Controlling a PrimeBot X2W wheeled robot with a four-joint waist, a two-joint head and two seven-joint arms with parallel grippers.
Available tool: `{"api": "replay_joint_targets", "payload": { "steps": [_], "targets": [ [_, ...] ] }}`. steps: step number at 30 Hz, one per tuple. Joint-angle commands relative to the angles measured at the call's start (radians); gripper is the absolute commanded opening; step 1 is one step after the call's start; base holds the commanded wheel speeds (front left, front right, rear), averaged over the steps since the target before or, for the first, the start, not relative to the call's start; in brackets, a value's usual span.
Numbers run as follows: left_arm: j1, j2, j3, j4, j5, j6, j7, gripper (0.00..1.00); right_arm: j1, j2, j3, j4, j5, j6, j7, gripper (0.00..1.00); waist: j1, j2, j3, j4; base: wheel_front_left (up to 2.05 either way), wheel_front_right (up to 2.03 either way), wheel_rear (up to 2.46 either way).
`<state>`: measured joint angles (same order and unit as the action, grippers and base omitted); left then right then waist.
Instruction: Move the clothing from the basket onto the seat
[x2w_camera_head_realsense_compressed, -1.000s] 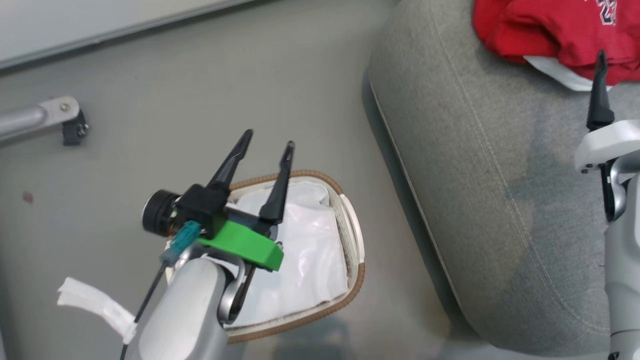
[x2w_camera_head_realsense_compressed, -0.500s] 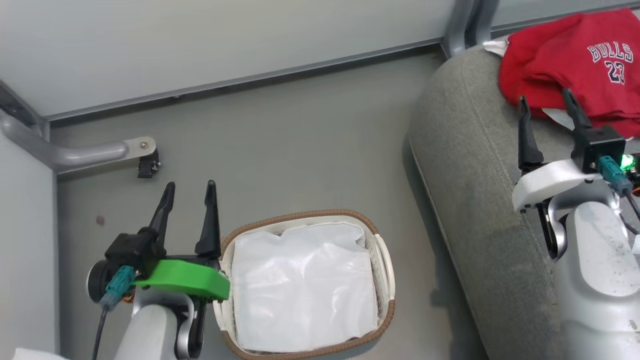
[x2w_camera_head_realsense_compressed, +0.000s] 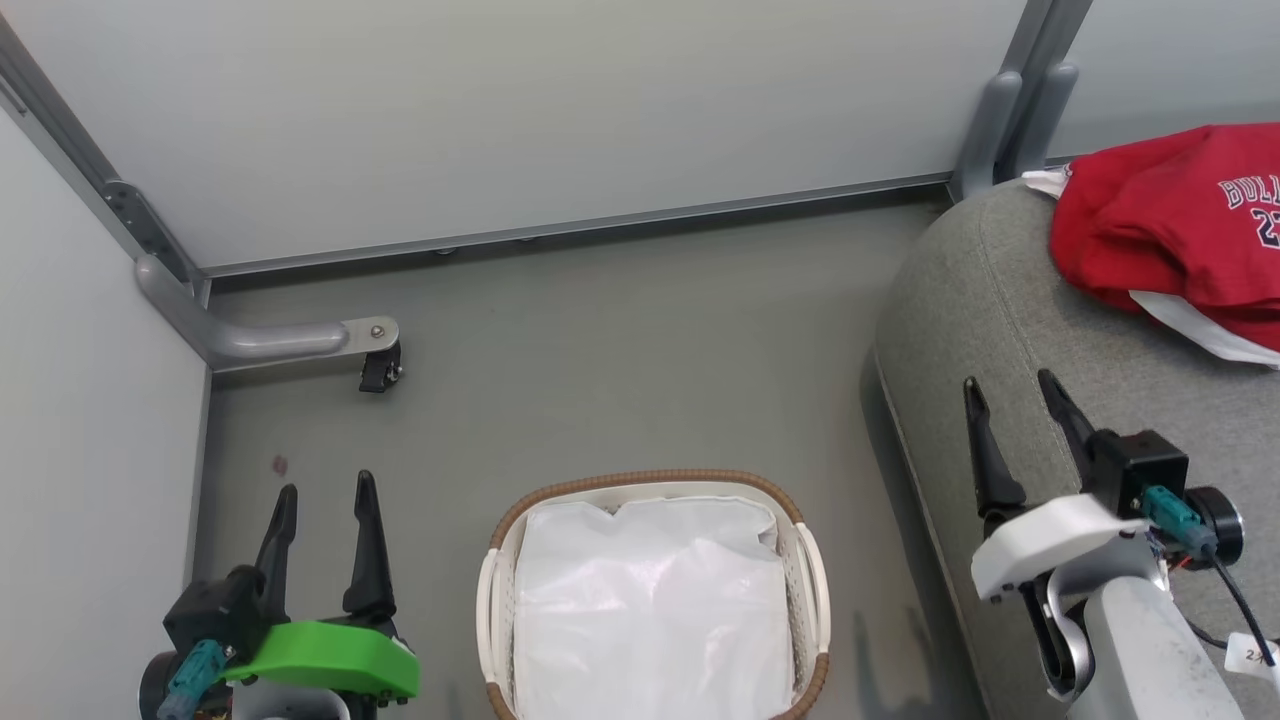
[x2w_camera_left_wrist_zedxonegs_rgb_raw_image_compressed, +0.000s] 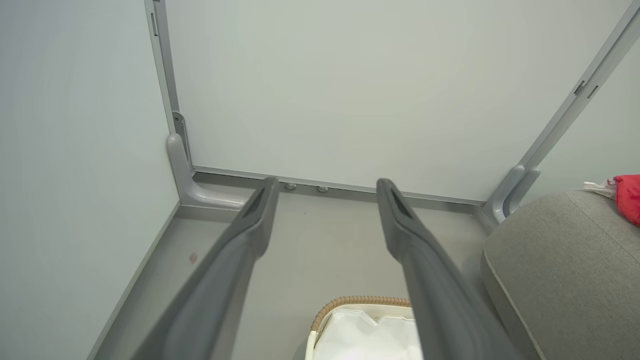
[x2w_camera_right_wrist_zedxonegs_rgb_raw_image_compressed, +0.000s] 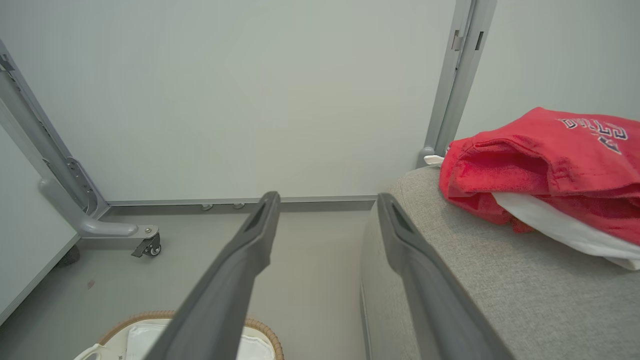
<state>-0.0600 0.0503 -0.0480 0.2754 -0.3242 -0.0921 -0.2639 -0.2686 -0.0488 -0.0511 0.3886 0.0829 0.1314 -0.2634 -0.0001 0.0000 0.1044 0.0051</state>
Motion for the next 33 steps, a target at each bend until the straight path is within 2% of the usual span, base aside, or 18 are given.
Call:
{"api": "replay_joint_targets", "payload": {
  "steps": [1,7,28,29,33],
  "targets": [
    [0.022,0.001,0.000,-0.002,-0.011,0.002,-0.001,1.00,0.027,-0.003,0.009,-0.012,0.010,-0.001,-0.002,1.00,0.0001,0.0000,-0.012,0.006,0.00,0.00,0.00],
    [0.050,0.001,-0.008,-0.001,-0.017,0.005,-0.001,1.00,0.080,-0.004,0.036,-0.035,0.011,-0.001,-0.002,1.00,0.0001,0.0000,-0.026,-0.005,0.00,0.00,0.00],
    [0.042,0.001,-0.026,0.006,-0.027,0.010,-0.001,1.00,0.101,-0.003,0.042,-0.064,0.030,-0.001,-0.002,1.00,0.0001,0.0000,-0.042,-0.009,0.00,0.00,0.00],
    [0.038,-0.001,-0.026,0.006,-0.027,0.006,0.000,0.00,0.092,0.000,0.043,-0.064,0.025,0.000,0.000,0.00,0.0001,0.0000,-0.042,-0.008,0.00,0.00,0.00],
    [0.037,-0.002,-0.023,0.025,-0.053,0.005,0.007,0.00,0.093,0.005,0.035,-0.042,0.050,0.000,0.011,0.00,0.0001,0.0000,-0.042,-0.008,0.00,0.00,0.00]
  ]
}}
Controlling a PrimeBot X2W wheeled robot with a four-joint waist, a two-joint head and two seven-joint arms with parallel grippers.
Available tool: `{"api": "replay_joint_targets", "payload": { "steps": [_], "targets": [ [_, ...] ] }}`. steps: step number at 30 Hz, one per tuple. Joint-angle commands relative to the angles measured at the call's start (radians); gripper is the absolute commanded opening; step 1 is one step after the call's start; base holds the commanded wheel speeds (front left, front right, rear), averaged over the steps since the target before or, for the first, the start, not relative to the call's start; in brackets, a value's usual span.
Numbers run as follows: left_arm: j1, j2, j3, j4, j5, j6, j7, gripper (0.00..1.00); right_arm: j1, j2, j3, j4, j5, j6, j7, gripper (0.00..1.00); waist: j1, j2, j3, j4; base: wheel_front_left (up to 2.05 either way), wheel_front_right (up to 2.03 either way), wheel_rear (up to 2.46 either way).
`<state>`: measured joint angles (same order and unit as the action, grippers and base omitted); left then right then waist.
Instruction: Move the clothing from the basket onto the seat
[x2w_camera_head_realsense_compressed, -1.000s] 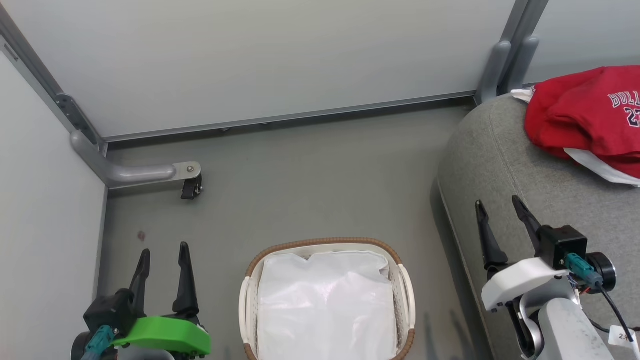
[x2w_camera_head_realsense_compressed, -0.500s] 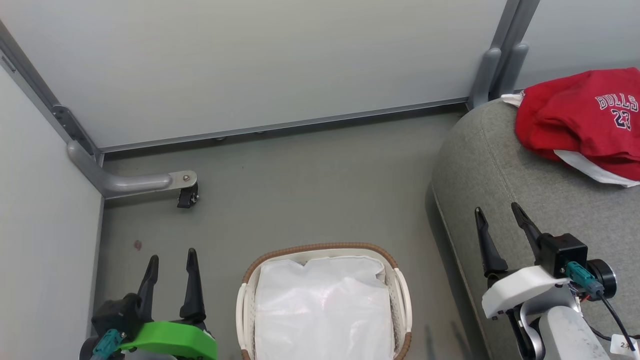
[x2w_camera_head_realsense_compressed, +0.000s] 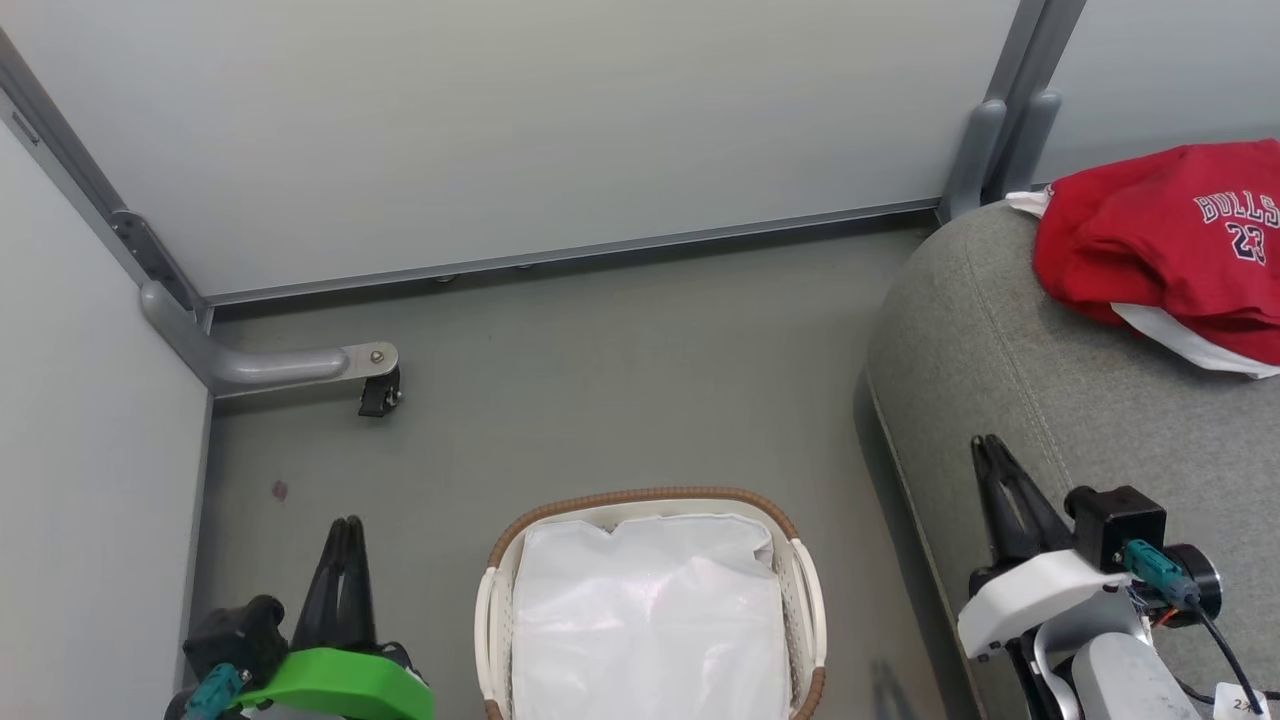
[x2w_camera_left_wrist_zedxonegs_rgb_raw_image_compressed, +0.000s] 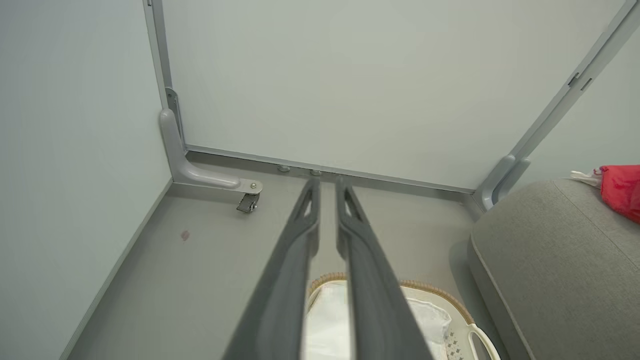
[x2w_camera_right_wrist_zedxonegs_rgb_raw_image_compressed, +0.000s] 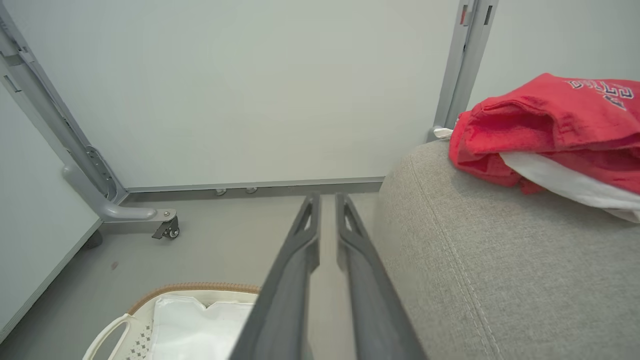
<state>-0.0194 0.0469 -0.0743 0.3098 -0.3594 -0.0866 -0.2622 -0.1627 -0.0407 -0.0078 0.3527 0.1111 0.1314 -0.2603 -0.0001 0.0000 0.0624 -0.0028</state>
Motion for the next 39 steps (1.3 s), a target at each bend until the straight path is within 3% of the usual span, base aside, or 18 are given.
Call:
{"api": "replay_joint_targets", "payload": {
  "steps": [1,18,39],
  "targets": [
    [-0.005,0.002,0.006,-0.010,-0.034,-0.001,0.011,0.00,-0.015,-0.003,-0.012,-0.004,0.040,0.000,0.015,0.00,0.0001,0.0000,-0.001,0.000,0.00,0.00,0.00],
    [-0.025,0.002,0.047,-0.023,-0.306,-0.011,0.092,0.00,0.007,-0.005,-0.028,-0.036,0.369,0.000,0.092,0.00,0.0001,0.0000,-0.009,0.000,0.00,0.00,0.00],
    [-0.048,0.003,0.088,-0.037,-0.574,-0.021,0.173,0.00,0.021,-0.007,-0.050,-0.059,0.690,0.000,0.172,0.00,0.0001,0.0000,-0.019,0.001,0.00,0.00,0.00]
  ]
}}
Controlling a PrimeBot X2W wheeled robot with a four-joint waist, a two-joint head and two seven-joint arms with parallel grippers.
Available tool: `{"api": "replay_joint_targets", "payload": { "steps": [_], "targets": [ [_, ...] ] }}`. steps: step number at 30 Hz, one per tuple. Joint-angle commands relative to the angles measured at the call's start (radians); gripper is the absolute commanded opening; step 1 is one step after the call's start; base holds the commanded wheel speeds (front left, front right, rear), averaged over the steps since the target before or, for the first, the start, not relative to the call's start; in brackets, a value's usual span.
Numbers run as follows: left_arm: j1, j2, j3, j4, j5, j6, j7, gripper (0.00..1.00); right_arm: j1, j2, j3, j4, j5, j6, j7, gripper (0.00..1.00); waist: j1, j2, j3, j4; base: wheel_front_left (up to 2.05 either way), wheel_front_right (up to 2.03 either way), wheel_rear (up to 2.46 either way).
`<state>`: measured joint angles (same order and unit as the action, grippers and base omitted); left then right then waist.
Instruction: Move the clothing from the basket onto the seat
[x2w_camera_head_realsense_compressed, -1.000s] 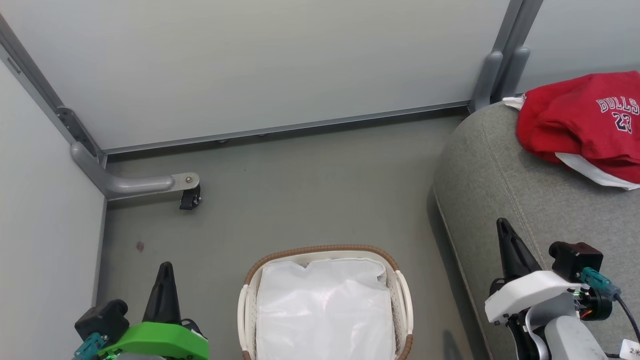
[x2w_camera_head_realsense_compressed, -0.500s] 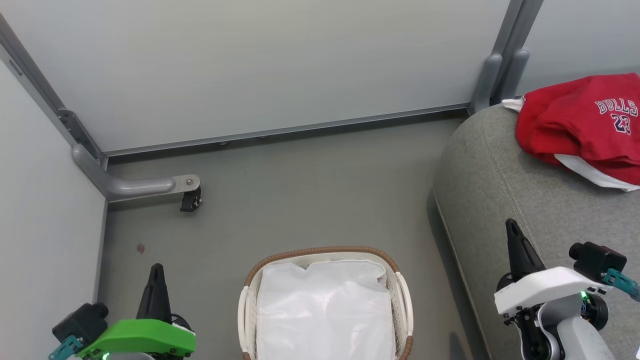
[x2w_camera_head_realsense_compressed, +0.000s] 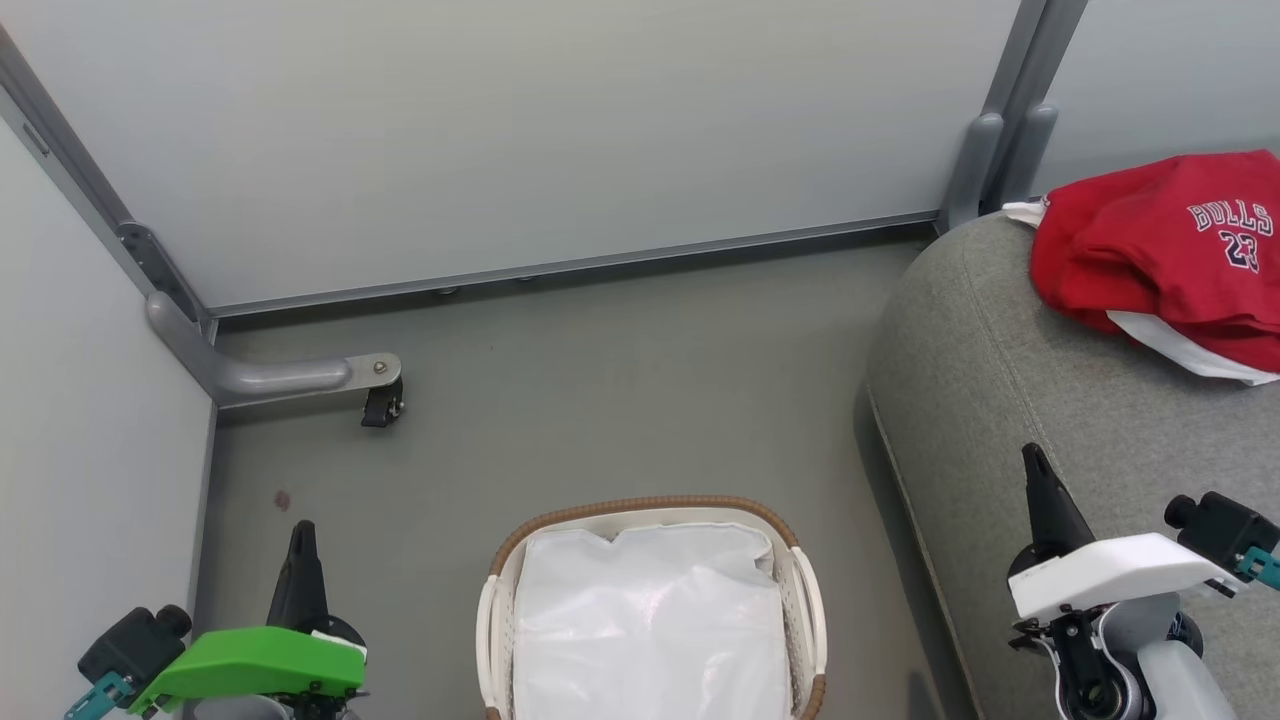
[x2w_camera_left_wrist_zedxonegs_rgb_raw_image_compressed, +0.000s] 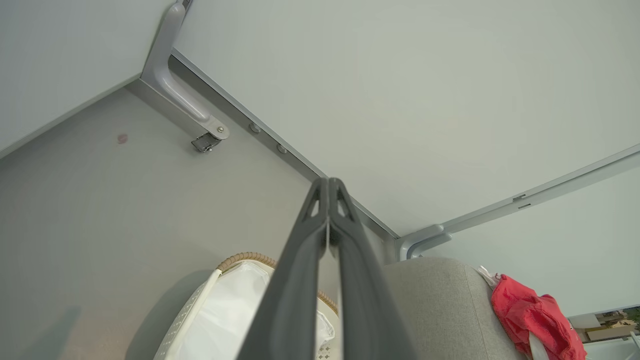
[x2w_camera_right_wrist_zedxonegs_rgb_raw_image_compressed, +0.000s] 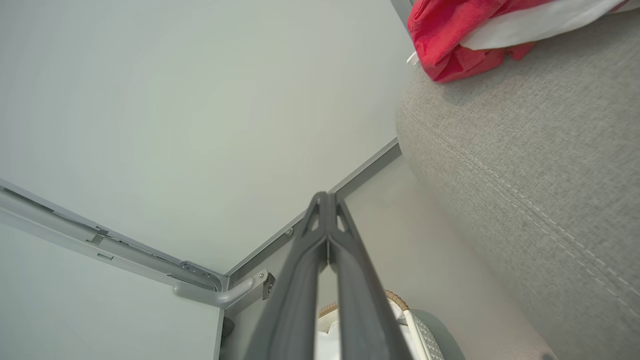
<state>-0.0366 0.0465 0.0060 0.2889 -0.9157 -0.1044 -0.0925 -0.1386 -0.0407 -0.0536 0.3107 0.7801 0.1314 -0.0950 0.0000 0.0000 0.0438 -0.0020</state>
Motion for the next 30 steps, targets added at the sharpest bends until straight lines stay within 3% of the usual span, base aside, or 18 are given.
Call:
{"api": "replay_joint_targets", "payload": {
  "steps": [1,26,30],
  "targets": [
    [-0.032,0.004,0.010,-0.017,-0.030,-0.003,0.007,0.00,-0.003,-0.007,-0.005,-0.018,0.036,0.000,0.010,0.00,0.0000,0.0000,-0.001,0.000,0.00,0.00,0.00],
    [-0.051,0.004,0.048,-0.028,-0.280,-0.013,0.084,0.00,0.012,-0.009,-0.027,-0.038,0.336,-0.001,0.085,0.00,0.0000,0.0000,-0.012,0.001,0.00,0.00,0.00],
    [-0.056,0.005,0.061,-0.032,-0.374,-0.017,0.111,0.00,0.017,-0.010,-0.035,-0.045,0.445,-0.001,0.114,0.00,0.0000,0.0000,-0.018,0.001,0.00,0.00,0.00]
  ]
}}
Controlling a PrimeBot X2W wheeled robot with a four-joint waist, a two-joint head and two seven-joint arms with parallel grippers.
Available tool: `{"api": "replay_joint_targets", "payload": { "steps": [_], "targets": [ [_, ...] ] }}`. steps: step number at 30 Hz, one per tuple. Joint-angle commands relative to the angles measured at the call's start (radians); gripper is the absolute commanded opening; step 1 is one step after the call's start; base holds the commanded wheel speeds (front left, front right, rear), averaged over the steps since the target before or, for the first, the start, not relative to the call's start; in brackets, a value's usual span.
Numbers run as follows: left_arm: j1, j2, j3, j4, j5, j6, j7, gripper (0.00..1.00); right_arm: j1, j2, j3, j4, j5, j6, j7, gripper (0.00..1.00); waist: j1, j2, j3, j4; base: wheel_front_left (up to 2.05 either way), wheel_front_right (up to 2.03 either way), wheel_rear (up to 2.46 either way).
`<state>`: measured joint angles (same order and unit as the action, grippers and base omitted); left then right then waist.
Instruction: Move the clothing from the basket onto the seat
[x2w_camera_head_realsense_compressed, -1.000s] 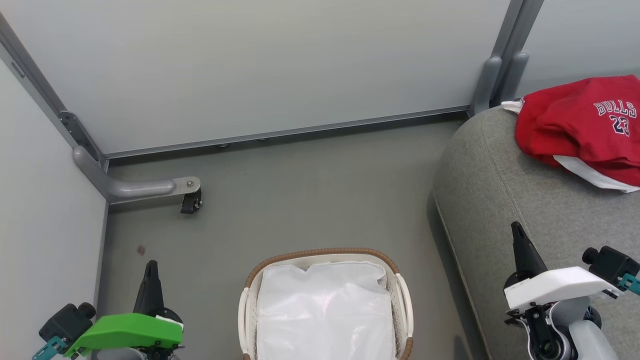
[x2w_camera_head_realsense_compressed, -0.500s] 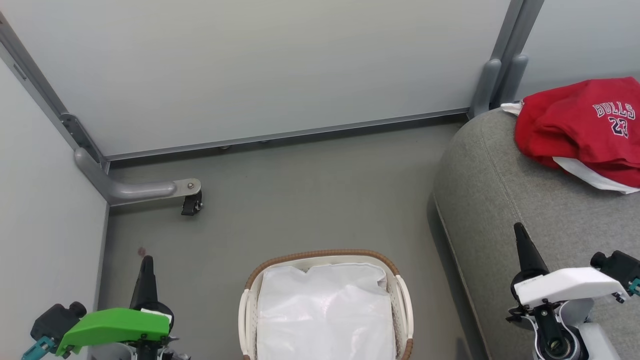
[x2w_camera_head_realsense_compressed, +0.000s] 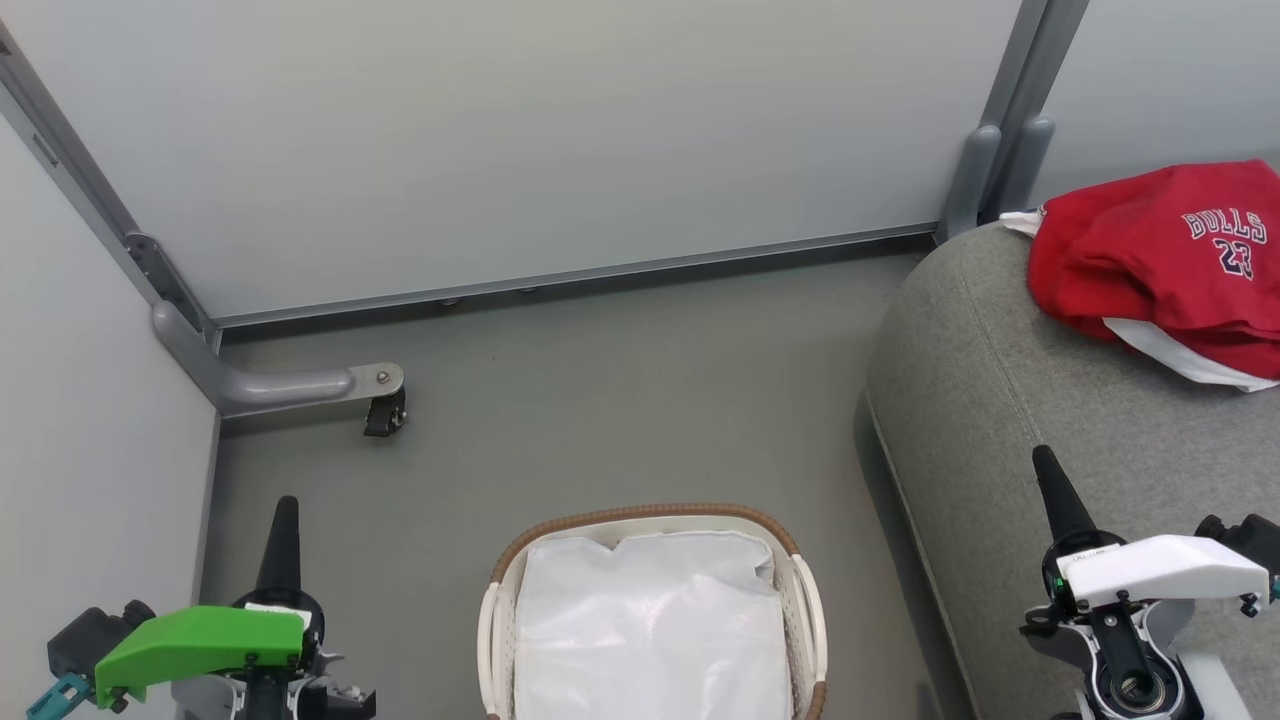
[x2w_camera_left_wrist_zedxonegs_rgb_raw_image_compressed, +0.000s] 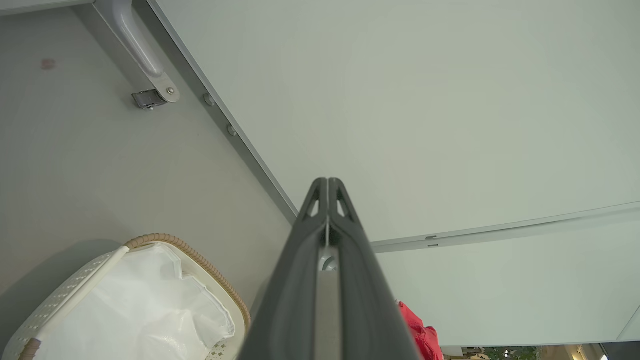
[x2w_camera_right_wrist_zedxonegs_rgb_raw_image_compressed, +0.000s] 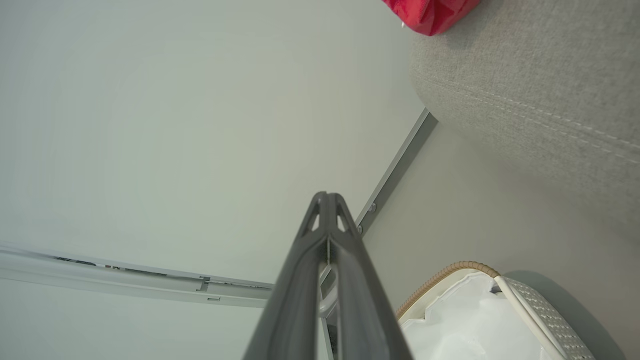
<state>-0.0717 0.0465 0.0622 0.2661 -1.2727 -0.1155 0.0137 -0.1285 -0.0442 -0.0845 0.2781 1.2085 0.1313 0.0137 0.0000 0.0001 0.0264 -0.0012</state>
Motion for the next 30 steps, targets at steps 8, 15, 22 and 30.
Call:
{"api": "replay_joint_targets", "payload": {
  "steps": [8,15,22,30],
  "targets": [
    [-0.027,0.005,0.016,-0.012,-0.081,-0.008,0.023,0.00,0.010,-0.007,-0.009,-0.017,0.094,0.000,0.024,0.00,0.0000,-0.0001,-0.004,0.000,0.00,0.00,0.00],
    [-0.031,0.005,0.023,-0.014,-0.131,-0.010,0.039,0.00,0.012,-0.007,-0.014,-0.021,0.154,0.000,0.040,0.00,0.0000,-0.0001,-0.007,0.000,0.00,0.00,0.00],
    [-0.034,0.006,0.030,-0.017,-0.180,-0.011,0.055,0.00,0.016,-0.008,-0.018,-0.025,0.213,0.000,0.055,0.00,0.0000,-0.0001,-0.011,0.001,0.00,0.00,0.00],
    [-0.035,0.006,0.038,-0.018,-0.232,-0.014,0.070,0.00,0.018,-0.008,-0.022,-0.028,0.275,0.000,0.070,0.00,0.0000,-0.0001,-0.014,0.001,0.00,0.00,0.00]
  ]
}}
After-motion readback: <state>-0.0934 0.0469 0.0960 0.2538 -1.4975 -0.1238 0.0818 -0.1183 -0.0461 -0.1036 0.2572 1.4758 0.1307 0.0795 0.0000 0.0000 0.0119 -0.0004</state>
